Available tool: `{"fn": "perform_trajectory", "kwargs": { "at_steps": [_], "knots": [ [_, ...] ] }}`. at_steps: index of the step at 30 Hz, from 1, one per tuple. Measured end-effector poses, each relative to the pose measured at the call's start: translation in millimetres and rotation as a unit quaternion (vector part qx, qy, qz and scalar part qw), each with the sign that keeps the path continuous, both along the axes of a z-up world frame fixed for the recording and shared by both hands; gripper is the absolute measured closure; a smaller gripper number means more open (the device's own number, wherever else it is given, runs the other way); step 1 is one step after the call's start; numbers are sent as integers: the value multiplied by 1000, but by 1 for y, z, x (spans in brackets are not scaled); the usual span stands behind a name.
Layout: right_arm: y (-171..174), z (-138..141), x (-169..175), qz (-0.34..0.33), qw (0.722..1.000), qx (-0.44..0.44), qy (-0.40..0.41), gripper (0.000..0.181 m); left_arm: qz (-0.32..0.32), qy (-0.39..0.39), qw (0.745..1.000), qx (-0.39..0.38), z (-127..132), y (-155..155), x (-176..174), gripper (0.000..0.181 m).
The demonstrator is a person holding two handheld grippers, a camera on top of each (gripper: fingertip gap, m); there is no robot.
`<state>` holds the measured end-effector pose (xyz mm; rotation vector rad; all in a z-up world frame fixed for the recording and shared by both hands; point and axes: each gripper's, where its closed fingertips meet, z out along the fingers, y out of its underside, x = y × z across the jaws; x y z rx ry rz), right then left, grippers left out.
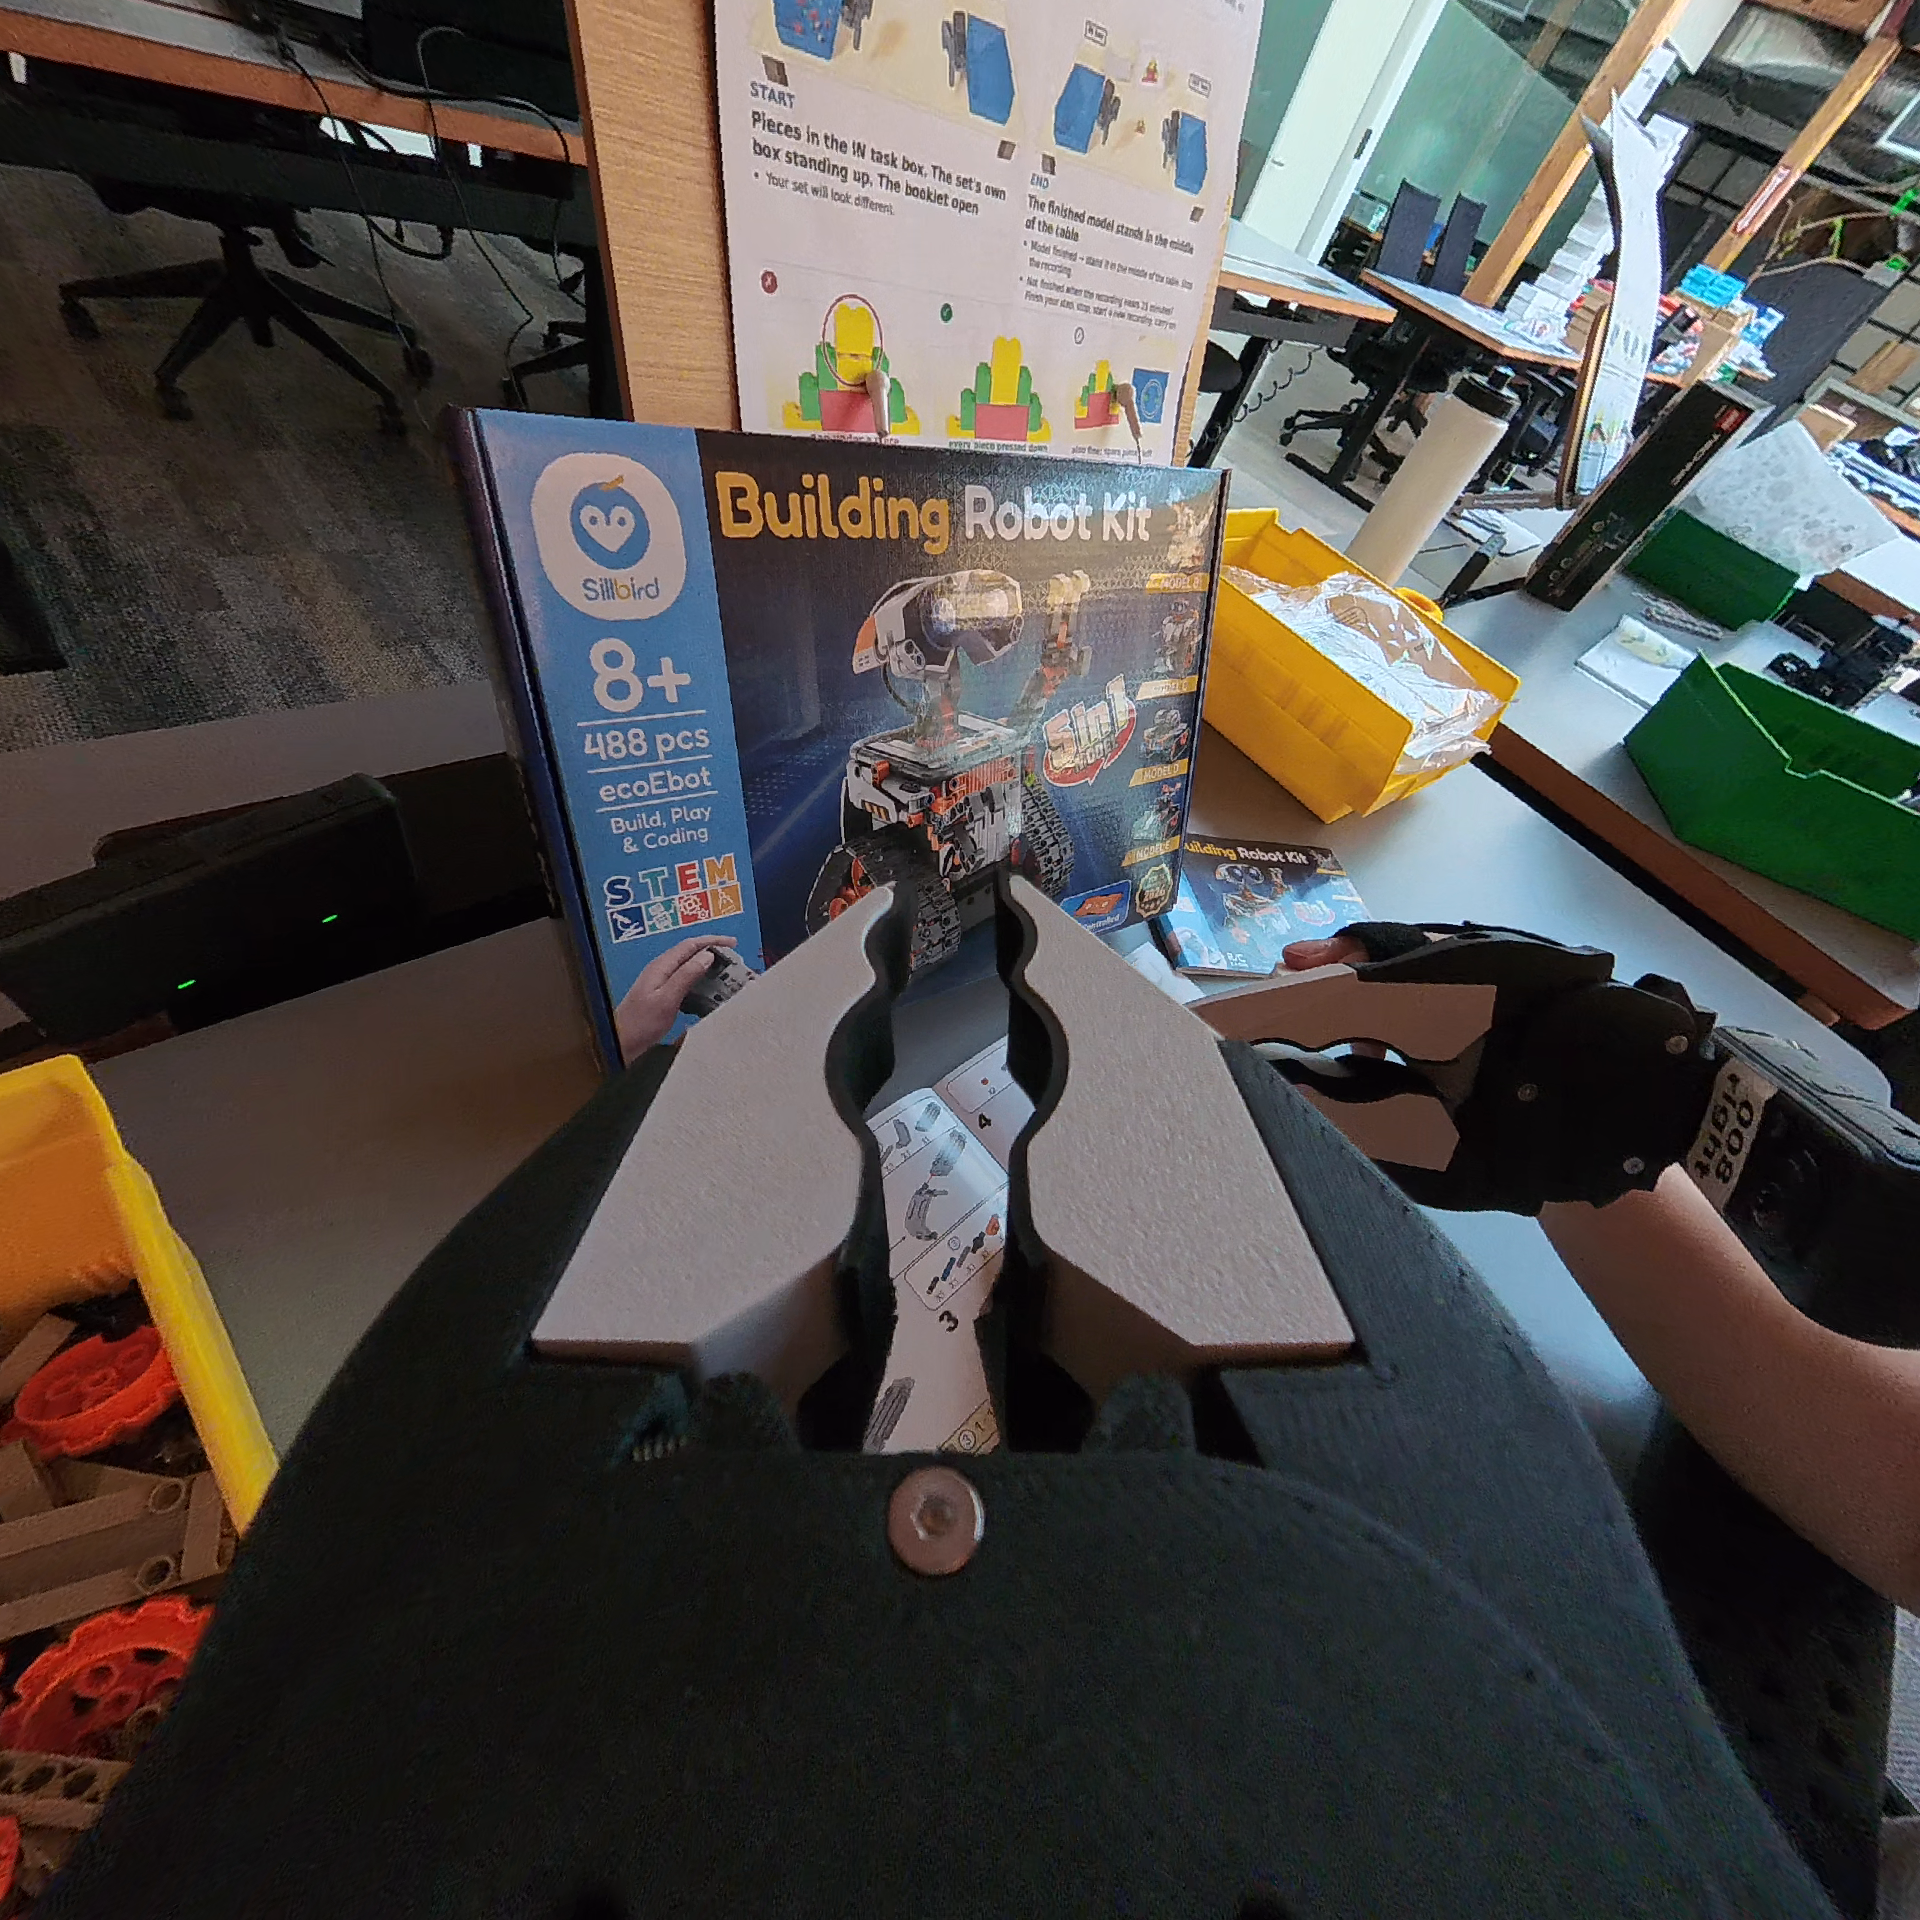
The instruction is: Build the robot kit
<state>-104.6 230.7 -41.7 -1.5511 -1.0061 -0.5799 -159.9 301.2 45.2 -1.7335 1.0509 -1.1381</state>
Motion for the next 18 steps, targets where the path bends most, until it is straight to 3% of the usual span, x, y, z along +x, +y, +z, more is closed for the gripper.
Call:
{"fn": "perform_trajectory", "kwargs": {
  "at_steps": [4,6,9,12,18],
  "knots": [
    [0,1,0,0,1000,2,0,180,-12,12,1000,-2,-4,-4,2,167],
    [-1,2,0,0,1000,3,0,181,-47,10,999,-12,-6,-15,6,163],
    [-1,5,-1,2,1000,6,6,181,-121,29,992,-38,-17,-40,16,148],
    [-2,10,-7,10,1000,13,16,181,-158,98,982,-26,-43,-55,25,125],
    [-4,17,-12,12,1000,23,11,181,-220,183,958,-11,-79,-81,38,140]
  ]
}}
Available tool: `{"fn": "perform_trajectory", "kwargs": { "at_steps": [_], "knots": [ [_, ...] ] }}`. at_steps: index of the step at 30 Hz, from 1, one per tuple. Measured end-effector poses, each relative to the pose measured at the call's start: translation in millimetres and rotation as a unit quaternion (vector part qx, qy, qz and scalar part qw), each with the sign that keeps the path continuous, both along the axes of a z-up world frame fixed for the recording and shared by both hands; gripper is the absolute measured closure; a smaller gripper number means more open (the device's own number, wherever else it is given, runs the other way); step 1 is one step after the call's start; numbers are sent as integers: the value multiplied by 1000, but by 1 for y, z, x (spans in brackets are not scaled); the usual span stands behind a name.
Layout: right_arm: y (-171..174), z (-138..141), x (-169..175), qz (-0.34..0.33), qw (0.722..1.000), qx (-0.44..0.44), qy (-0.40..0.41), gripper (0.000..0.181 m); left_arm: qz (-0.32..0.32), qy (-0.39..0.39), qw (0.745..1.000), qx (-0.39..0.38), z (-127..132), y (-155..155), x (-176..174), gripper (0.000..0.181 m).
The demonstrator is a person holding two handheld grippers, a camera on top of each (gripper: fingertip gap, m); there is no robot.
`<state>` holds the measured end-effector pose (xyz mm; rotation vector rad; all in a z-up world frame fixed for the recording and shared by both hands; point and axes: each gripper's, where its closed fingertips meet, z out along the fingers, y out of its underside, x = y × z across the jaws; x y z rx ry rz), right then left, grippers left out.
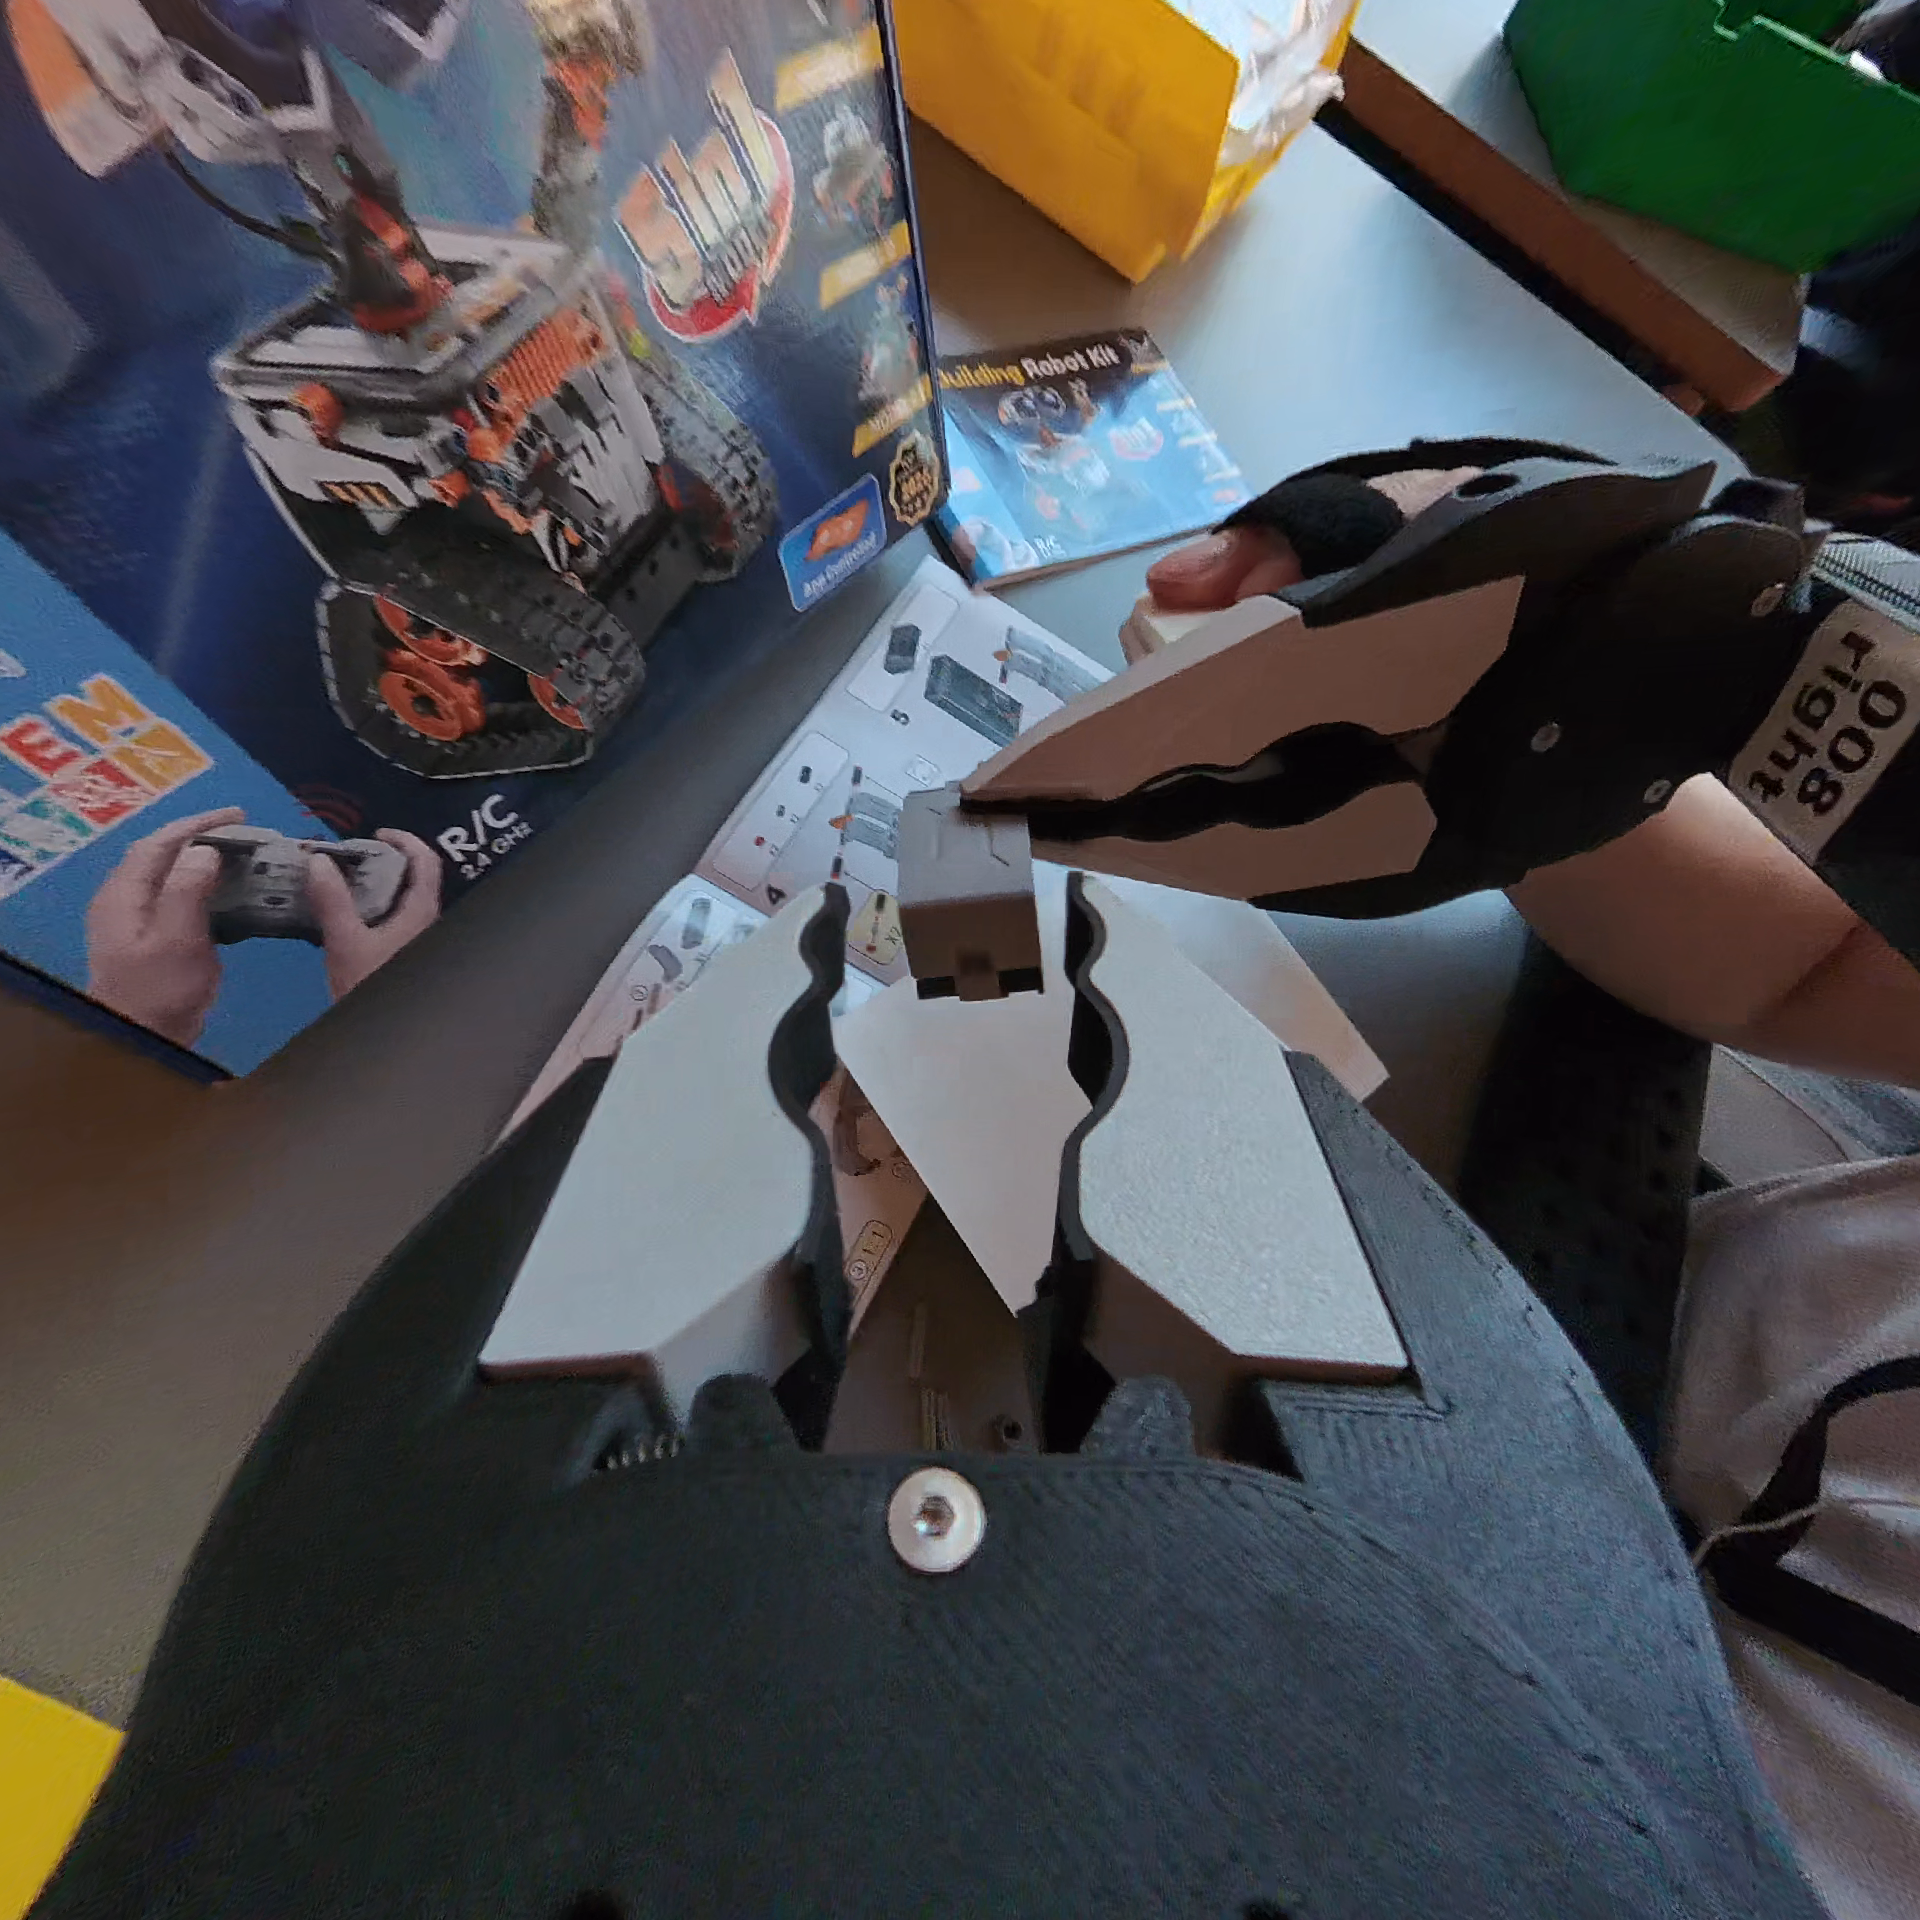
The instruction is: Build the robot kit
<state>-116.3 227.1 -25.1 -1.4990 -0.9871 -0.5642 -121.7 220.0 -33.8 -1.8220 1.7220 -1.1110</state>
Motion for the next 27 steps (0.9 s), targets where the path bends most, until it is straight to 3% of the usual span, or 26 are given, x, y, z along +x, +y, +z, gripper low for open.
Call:
{"fn": "perform_trajectory", "kwargs": {
  "at_steps": [3,6,8,12,14,17,19,21,24,27],
  "knots": [
    [-1,3,-1,0,1000,6,0,181,-12,7,1000,-13,-4,-5,6,156],
    [-4,14,1,7,999,31,0,178,-20,-15,1000,-7,5,-7,8,156],
    [-11,37,7,7,999,53,1,152,-21,-35,999,-20,15,-9,6,156],
    [-59,51,15,31,998,-47,-9,149,8,-79,996,-39,39,3,-7,156],
    [-92,23,13,61,991,-111,-40,142,13,-93,995,-44,47,4,-14,156],
    [-149,-61,27,59,966,-207,-141,128,16,-110,993,-41,57,6,-21,156],
    [-170,-94,32,46,964,-192,-176,124,14,-121,991,-47,63,4,-23,156],
    [-177,-108,17,52,969,-181,-159,124,13,-127,991,-49,67,3,-24,156],
    [-168,-113,13,39,970,-141,-195,127,9,-124,991,-46,67,-1,-23,156],
    [-164,-120,6,50,971,-142,-187,144,1,-124,991,-45,68,-5,-22,156]
  ]
}}
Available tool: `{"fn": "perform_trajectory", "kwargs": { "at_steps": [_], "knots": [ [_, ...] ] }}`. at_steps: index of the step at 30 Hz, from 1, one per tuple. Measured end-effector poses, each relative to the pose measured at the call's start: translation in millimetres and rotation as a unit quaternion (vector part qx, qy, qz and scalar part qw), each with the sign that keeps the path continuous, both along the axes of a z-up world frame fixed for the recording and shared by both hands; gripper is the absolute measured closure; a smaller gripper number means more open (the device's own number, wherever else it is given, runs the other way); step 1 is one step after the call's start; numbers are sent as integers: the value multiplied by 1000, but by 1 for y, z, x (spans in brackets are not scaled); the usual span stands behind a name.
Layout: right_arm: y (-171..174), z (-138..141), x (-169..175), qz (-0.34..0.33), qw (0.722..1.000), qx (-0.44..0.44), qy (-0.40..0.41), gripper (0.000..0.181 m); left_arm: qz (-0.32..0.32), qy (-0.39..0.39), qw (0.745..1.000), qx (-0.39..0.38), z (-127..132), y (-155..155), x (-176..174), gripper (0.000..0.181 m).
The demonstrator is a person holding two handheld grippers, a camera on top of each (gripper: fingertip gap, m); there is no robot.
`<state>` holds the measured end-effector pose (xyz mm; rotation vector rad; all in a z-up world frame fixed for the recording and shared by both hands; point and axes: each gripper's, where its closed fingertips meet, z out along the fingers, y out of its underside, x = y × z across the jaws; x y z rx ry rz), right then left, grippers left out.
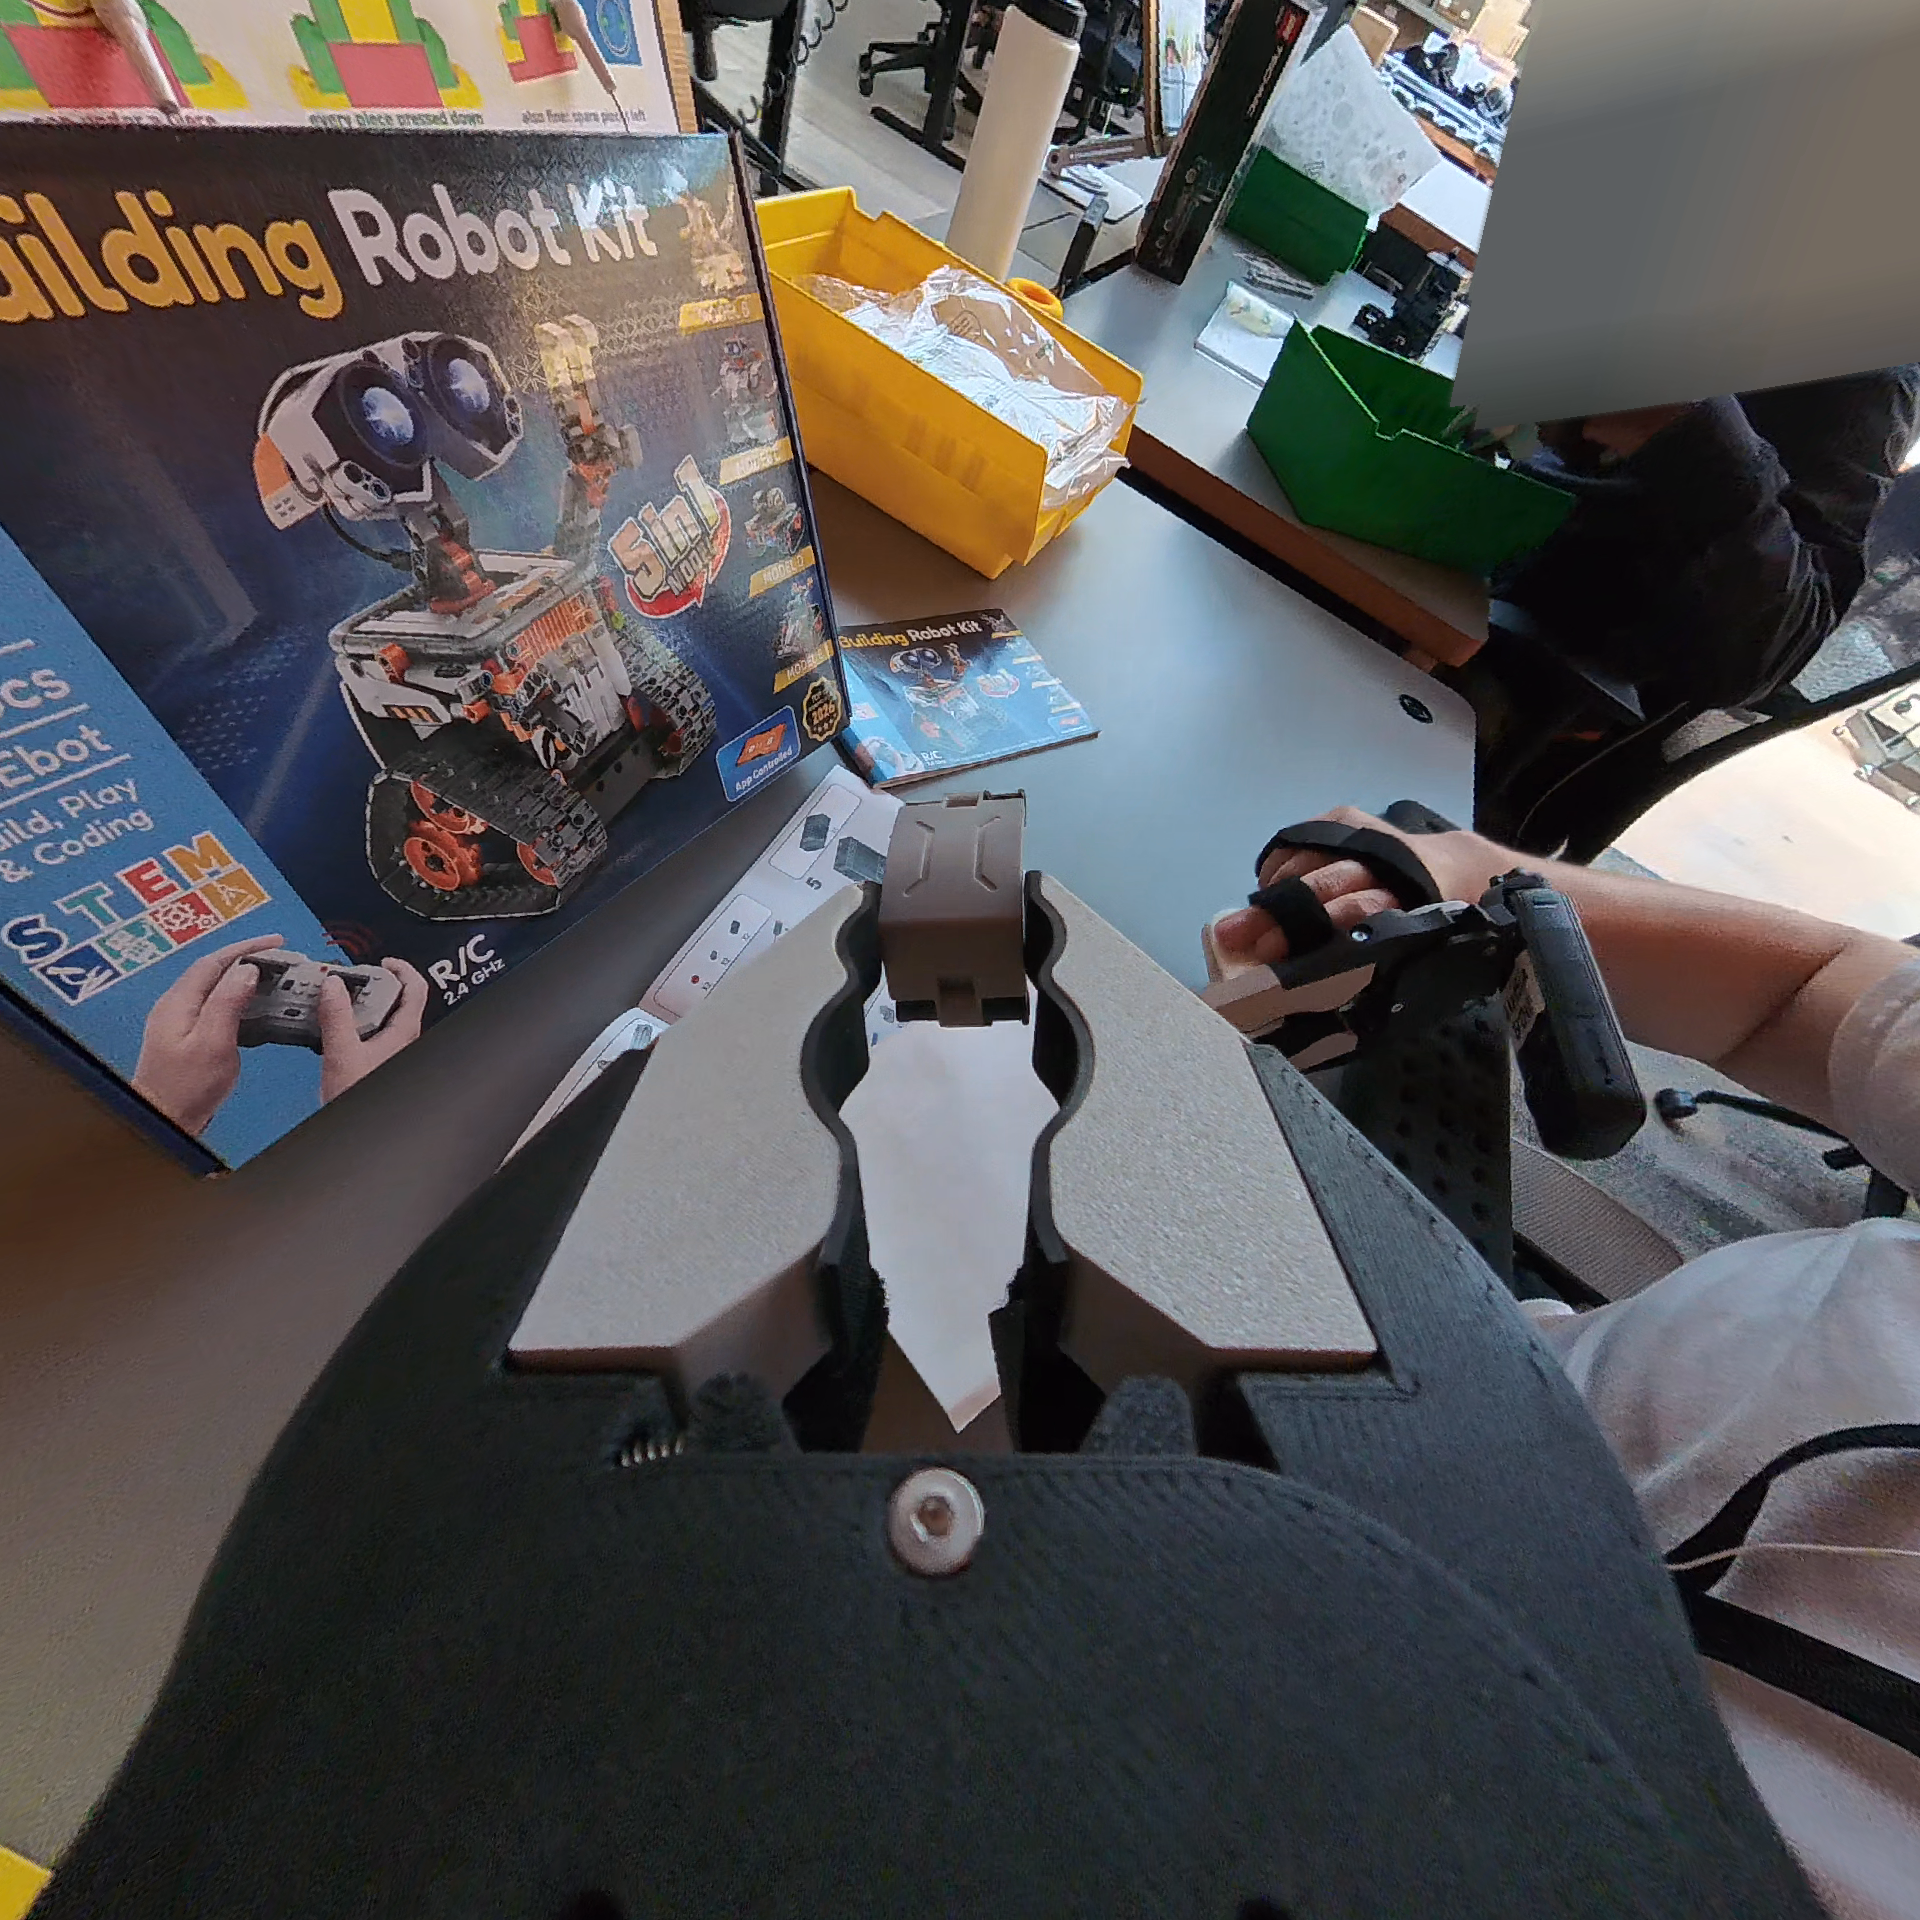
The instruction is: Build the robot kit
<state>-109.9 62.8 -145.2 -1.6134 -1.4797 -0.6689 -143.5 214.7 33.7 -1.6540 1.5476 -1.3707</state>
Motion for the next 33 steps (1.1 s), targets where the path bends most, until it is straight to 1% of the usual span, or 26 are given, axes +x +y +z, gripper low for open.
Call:
{"fn": "perform_trajectory", "kwargs": {
  "at_steps": [3,5,6,8,10,12,13,14,15,16,17,19,20,22,24,25,26,29,30,32,33],
  "knots": [
    [2,-7,-2,9,1000,-5,-28,162,1,-1,1000,2,1,0,0,156],
    [2,-10,-4,17,999,-14,-34,176,2,-1,1000,-2,0,1,0,156],
    [1,-10,-6,20,999,-17,-30,180,3,-1,1000,-4,0,2,0,156],
    [1,-2,-9,20,1000,-12,-7,181,4,1,1000,-7,-1,3,0,156],
    [-1,14,-11,9,999,-14,51,181,5,2,1000,-6,-2,4,0,156],
    [-1,42,-1,-23,990,-14,142,181,6,3,1000,-7,-2,4,-1,156],
    [-2,61,9,-41,978,-12,203,181,6,2,1000,-8,-1,4,-1,156],
    [-5,81,21,-57,960,-8,273,181,6,2,1000,-8,-1,4,-1,156],
    [-8,100,37,-71,935,-8,347,181,6,2,1000,-8,-1,4,-1,156],
    [-12,115,57,-92,901,-17,424,181,5,1,1000,-8,-1,4,-1,156],
    [-15,125,80,-115,858,-32,499,181,4,1,1000,-9,-1,3,-2,156],
    [-23,131,125,-149,757,-84,631,181,4,-1,1000,-11,0,3,-2,156],
    [-25,134,150,-160,706,-84,685,181,4,-2,1000,-12,1,3,-2,156],
    [-27,129,194,-184,610,-101,764,181,1,-3,1000,-15,1,2,-2,156],
    [-24,110,240,-240,537,-96,803,181,3,-4,1000,-14,2,3,-3,156],
    [-23,95,259,-272,494,-104,819,181,4,-5,1000,-15,3,3,-4,156],
    [-21,82,273,-292,458,-116,831,181,4,-7,1000,-15,4,3,-4,156],
    [-16,39,301,-355,376,-139,845,181,8,-11,1000,-15,5,5,-6,156],
    [-13,28,307,-371,354,-143,847,181,9,-12,1000,-16,6,5,-6,156],
    [-9,12,312,-390,326,-156,847,181,11,-13,1000,-16,6,6,-7,156],
    [-9,4,315,-404,318,-161,842,181,11,-13,1000,-17,6,6,-7,156]
  ]
}}
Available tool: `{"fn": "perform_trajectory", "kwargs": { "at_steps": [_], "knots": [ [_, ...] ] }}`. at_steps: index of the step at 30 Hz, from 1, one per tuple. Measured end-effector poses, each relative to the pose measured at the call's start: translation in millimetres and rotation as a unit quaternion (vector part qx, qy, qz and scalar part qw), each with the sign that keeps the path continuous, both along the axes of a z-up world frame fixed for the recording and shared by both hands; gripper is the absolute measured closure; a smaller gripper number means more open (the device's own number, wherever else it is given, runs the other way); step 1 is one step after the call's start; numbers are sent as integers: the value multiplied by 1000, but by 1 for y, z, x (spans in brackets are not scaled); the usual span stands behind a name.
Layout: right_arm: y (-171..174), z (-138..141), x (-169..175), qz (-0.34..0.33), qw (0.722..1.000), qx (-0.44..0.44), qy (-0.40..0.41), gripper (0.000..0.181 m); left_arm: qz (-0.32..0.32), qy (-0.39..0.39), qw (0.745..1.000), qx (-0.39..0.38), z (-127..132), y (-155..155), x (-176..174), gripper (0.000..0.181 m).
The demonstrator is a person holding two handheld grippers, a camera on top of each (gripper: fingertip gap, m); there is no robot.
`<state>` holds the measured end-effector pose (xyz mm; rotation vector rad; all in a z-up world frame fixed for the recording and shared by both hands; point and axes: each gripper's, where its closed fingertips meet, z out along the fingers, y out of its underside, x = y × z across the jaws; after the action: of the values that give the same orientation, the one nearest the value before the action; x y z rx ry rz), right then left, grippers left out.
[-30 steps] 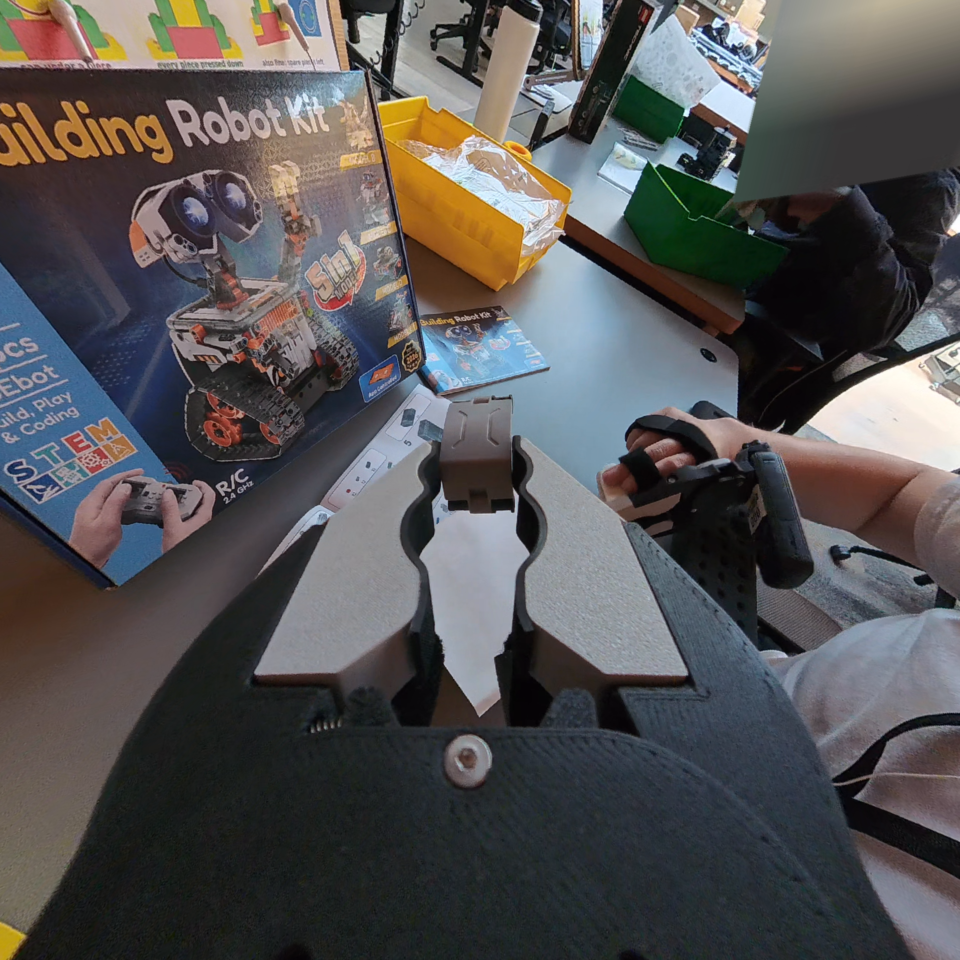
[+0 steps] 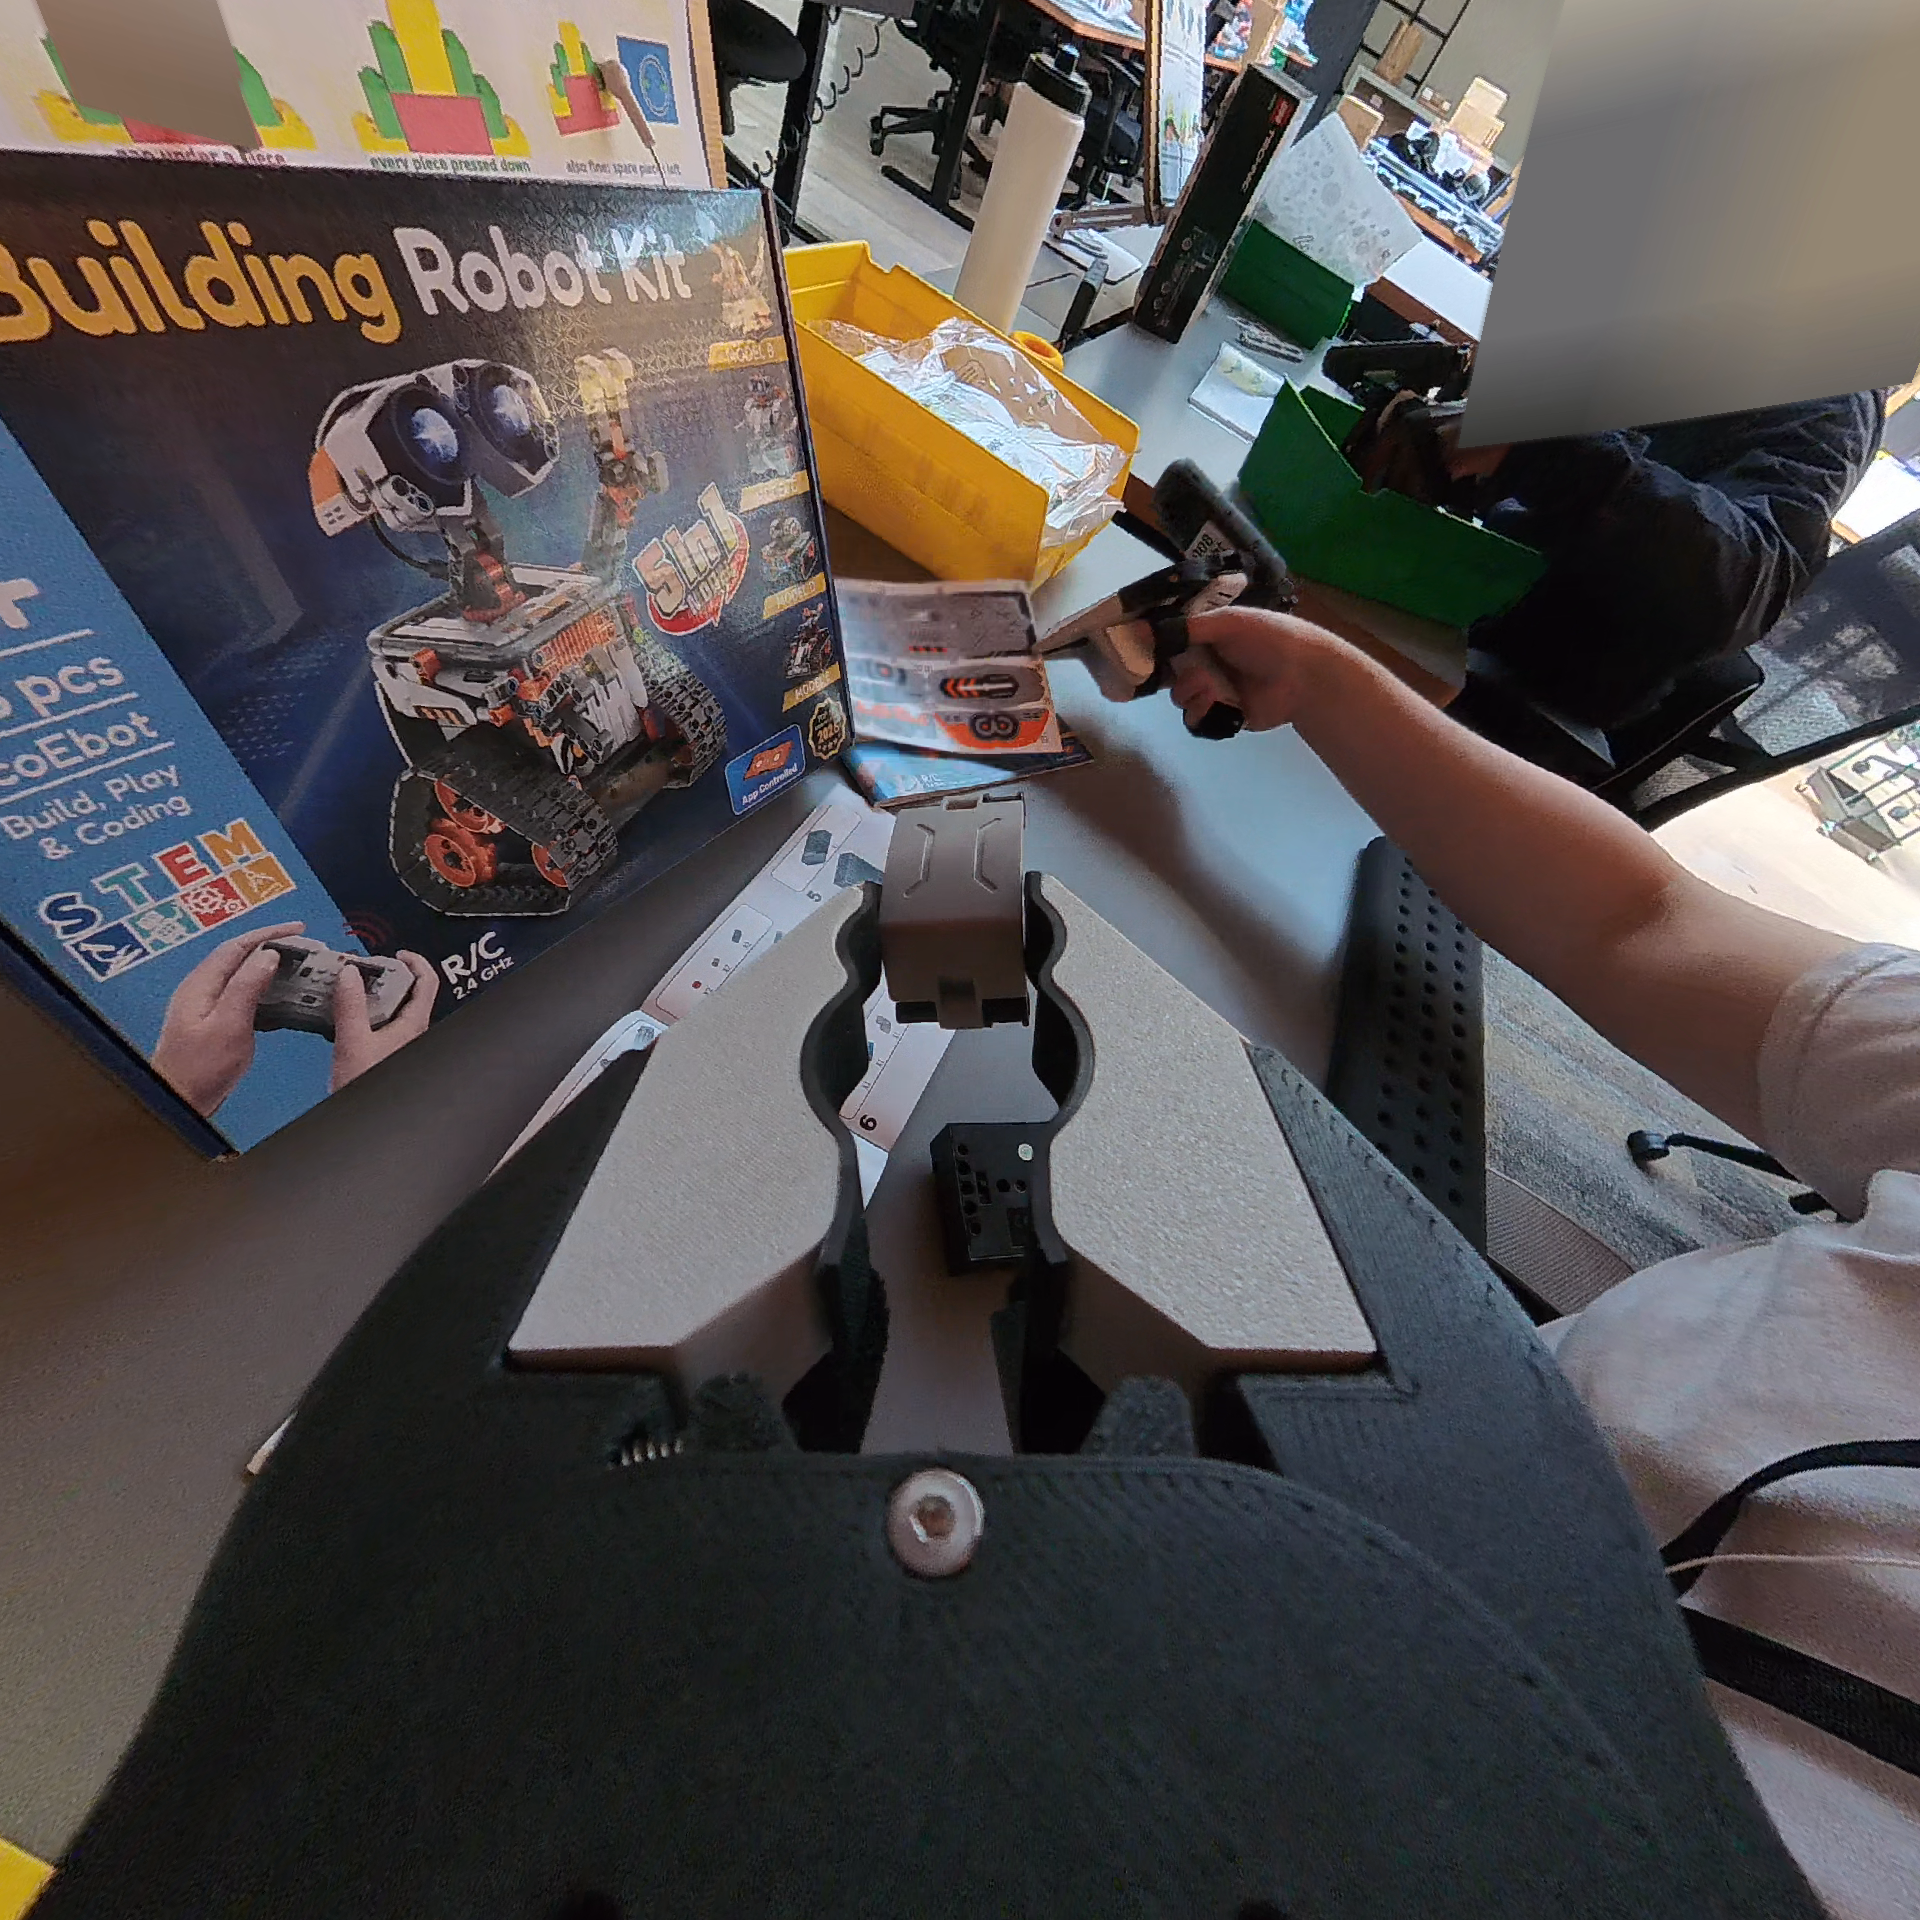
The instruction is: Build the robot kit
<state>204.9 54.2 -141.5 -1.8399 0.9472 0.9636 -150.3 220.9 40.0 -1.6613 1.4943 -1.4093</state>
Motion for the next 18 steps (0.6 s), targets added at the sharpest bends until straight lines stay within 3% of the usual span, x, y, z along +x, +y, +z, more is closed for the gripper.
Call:
{"fn": "perform_trajectory", "kwargs": {
  "at_steps": [2,4,8,10,13,15,18],
  "knots": [
    [1,-8,4,-6,1000,-16,0,180,0,-1,1000,0,0,0,0,156],
    [2,-6,8,-13,1000,-16,-20,158,0,-1,1000,-1,0,0,0,156],
    [-11,5,15,-14,989,-39,-141,144,0,0,1000,-2,0,0,-1,156],
    [-28,11,23,-18,965,-89,-246,137,0,0,1000,0,0,0,-1,156],
    [-51,41,16,-31,895,-143,-422,127,2,-2,1000,1,2,0,-2,156],
    [-35,76,-44,-18,874,-60,-482,118,6,-1,1000,3,2,1,-2,156],
    [1,93,-193,68,876,88,-470,91,14,-2,1000,4,2,4,-2,156]
  ]
}}
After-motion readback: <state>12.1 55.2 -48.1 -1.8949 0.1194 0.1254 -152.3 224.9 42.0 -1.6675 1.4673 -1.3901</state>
